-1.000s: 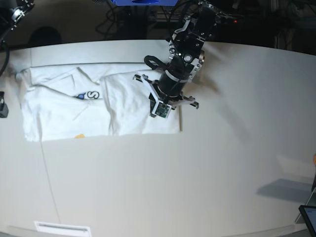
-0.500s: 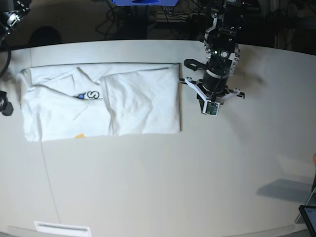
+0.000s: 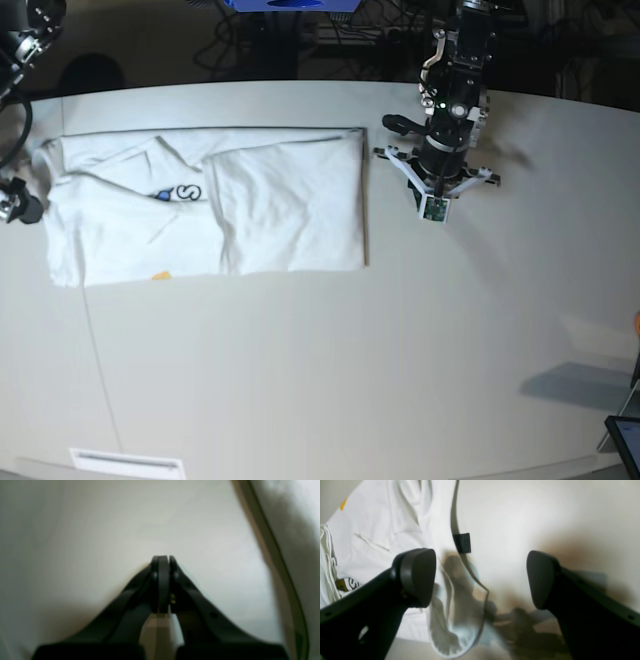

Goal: Fold the T-shirt properly
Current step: 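Raise the open left gripper away from the folded shirt, then lower the left gripper and pinch the shirt's folded end edge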

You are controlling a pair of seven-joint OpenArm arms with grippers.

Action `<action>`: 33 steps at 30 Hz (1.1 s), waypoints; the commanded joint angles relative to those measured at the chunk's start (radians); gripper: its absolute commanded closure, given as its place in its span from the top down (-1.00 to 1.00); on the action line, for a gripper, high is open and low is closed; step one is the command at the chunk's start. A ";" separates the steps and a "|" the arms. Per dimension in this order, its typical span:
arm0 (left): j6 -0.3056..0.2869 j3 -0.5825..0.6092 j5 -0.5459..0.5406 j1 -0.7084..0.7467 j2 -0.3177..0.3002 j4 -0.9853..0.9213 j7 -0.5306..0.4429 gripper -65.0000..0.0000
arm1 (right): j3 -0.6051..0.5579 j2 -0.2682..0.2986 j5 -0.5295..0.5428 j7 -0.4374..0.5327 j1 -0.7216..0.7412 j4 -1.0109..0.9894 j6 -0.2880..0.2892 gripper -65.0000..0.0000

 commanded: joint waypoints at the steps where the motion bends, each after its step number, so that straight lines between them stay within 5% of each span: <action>1: -0.008 0.016 0.001 -0.013 0.004 -0.003 -0.019 -1.00 | -0.018 0.028 0.022 0.004 0.024 0.010 0.003 0.68; 33: -0.009 0.112 0.001 -0.090 0.079 -0.029 -0.017 -1.00 | -0.146 -0.081 0.023 -0.088 -0.011 0.011 0.003 0.66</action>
